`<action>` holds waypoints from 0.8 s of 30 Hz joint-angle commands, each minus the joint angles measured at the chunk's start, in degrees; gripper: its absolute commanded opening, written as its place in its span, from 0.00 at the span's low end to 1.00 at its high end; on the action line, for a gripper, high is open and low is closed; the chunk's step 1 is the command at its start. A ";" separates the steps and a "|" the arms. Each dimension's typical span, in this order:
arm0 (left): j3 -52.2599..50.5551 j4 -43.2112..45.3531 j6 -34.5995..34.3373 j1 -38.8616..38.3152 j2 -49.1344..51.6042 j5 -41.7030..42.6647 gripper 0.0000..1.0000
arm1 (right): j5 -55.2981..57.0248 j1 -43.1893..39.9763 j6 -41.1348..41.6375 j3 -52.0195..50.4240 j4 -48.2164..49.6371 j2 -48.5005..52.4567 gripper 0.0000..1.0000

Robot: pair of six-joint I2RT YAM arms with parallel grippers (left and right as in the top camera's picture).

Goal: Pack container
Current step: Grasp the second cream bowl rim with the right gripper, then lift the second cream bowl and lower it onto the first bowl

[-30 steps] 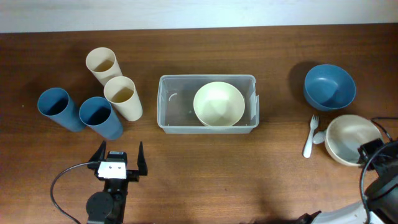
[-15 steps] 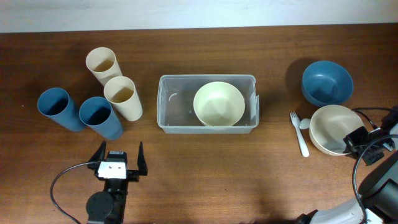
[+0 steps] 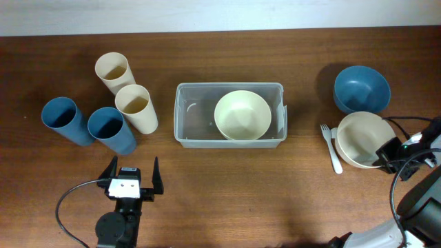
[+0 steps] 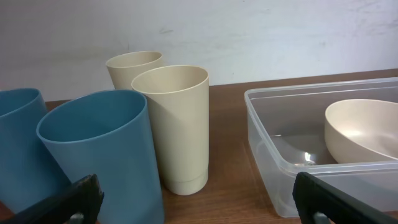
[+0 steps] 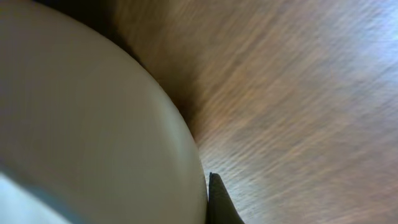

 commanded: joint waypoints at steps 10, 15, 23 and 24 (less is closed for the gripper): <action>-0.22 -0.04 0.70 0.24 -0.48 -0.24 1.00 | -22.12 0.48 -13.75 -0.46 -3.19 0.35 0.04; -0.22 -0.04 0.70 0.24 -0.48 -0.24 1.00 | -31.17 0.66 -21.05 -0.44 -5.90 -1.01 0.04; -0.22 -0.04 0.70 0.24 -0.48 -0.24 0.99 | -39.19 4.98 -25.27 1.20 -6.47 -7.96 0.04; -0.22 -0.04 0.70 0.24 -0.48 -0.24 0.99 | -39.08 6.47 -25.24 1.97 -6.29 -9.05 0.04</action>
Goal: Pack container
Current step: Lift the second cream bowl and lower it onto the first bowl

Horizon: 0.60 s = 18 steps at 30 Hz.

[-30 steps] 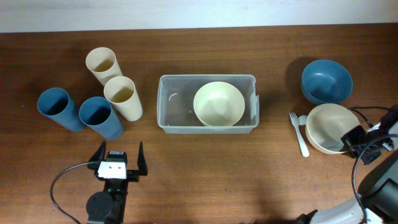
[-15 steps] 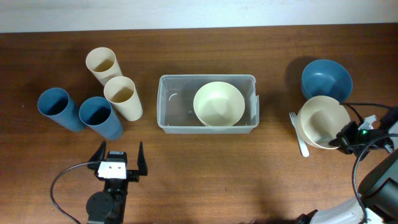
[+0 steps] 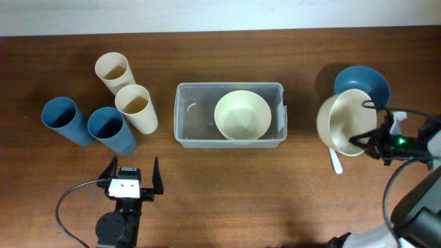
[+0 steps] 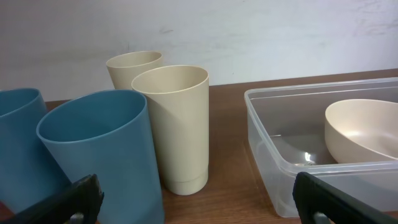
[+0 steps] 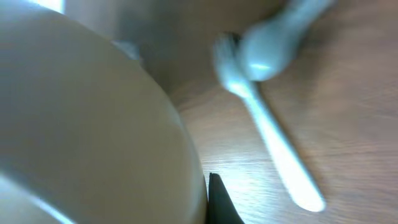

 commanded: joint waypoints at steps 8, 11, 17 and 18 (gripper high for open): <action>-0.22 -0.04 0.70 0.24 -0.48 -0.24 1.00 | 0.83 17.09 4.85 10.16 2.75 -7.67 0.04; -0.22 -0.04 0.70 0.24 -0.48 -0.24 1.00 | 5.14 23.15 9.11 12.20 5.75 -7.67 0.04; -0.22 -0.04 0.70 0.24 -0.48 -0.24 0.99 | 16.06 34.86 15.93 14.14 11.47 -7.67 0.04; -0.22 -0.04 0.70 0.24 -0.48 -0.24 1.00 | 18.36 36.70 16.74 14.49 11.72 -7.67 0.04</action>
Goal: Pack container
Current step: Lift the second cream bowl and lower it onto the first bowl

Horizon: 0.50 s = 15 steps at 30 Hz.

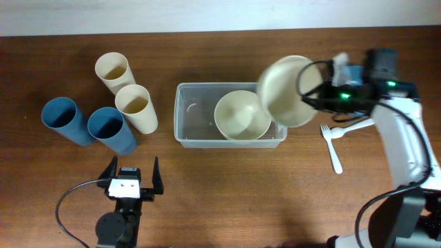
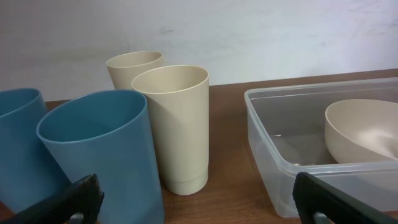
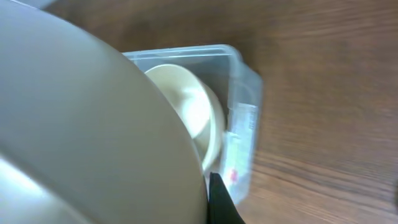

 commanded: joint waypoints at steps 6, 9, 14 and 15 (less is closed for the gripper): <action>-0.22 -0.04 0.70 0.22 -0.48 -0.24 1.00 | 21.55 14.43 9.16 3.04 1.86 -1.29 0.04; -0.22 -0.04 0.70 0.22 -0.48 -0.24 1.00 | 28.00 18.03 12.11 3.04 2.14 -1.11 0.04; -0.22 -0.04 0.70 0.22 -0.48 -0.24 0.99 | 33.29 20.39 18.10 3.04 2.82 -0.42 0.04; -0.22 -0.04 0.70 0.22 -0.48 -0.24 1.00 | 33.42 20.39 19.02 3.04 2.93 -0.15 0.04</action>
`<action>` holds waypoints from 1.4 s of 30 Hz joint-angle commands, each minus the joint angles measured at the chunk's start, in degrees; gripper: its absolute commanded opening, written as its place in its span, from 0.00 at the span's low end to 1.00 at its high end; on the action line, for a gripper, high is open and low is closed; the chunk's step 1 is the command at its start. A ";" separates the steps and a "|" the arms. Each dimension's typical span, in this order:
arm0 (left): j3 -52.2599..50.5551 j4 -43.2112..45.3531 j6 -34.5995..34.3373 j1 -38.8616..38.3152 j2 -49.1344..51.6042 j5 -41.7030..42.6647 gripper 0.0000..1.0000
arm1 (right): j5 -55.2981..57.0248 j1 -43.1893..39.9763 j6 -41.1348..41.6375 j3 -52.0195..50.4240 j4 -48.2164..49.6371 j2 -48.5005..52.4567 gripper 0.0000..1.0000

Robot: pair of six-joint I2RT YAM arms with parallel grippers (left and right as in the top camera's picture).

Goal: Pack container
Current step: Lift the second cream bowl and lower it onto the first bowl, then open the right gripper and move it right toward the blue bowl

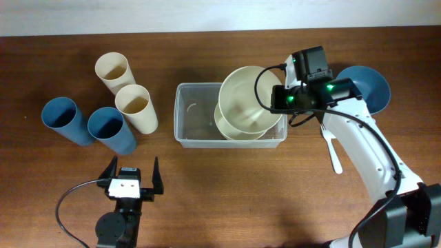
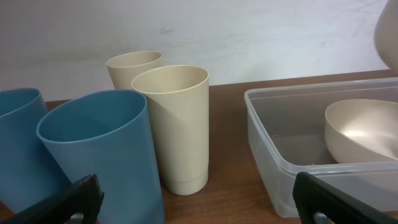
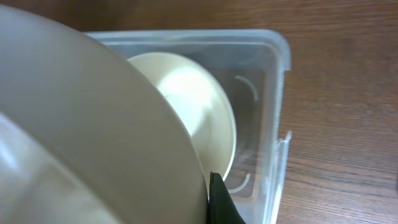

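A clear plastic container point(image 1: 187, 114) sits mid-table with a cream bowl point(image 1: 234, 131) inside it at its right end. My right gripper point(image 1: 275, 98) is shut on the rim of a second cream bowl point(image 1: 244, 96), held tilted just above the first. In the right wrist view that held bowl point(image 3: 81, 124) fills the left side, one fingertip point(image 3: 217, 202) against its rim, and the lower bowl point(image 3: 193, 106) shows beyond. My left gripper point(image 1: 131, 178) rests open near the front edge, its fingertips point(image 2: 68, 199) wide apart, nothing between them.
Two cream cups point(image 1: 136, 107) and two blue cups point(image 1: 110, 129) stand left of the container. A blue bowl point(image 1: 368, 86) sits at the far right, partly hidden by my right arm. A white fork point(image 1: 333, 153) lies on the table below it.
My right gripper has carried the cream bowl further left, from over the container's right wall to directly above the bowl inside it. The left arm has not moved.
The right gripper was first at the cream bowl resting on the table beside the fork. It then held that bowl lifted and tilted near the blue bowl, later over the container's right end, and now above the bowl inside.
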 commanded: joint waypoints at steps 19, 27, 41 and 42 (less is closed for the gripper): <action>-0.22 -0.04 0.70 0.24 -0.48 -0.24 0.99 | 5.60 2.91 8.92 1.49 0.98 7.67 0.04; -0.22 -0.04 0.70 0.24 -0.48 -0.24 1.00 | 4.52 4.26 8.90 1.49 1.27 10.32 0.04; -0.22 -0.04 0.70 0.24 -0.48 -0.24 1.00 | 4.57 5.14 8.74 1.51 0.74 10.69 0.26; -0.22 -0.04 0.70 0.24 -0.48 -0.24 1.00 | 4.55 5.05 8.76 1.51 0.55 10.69 0.28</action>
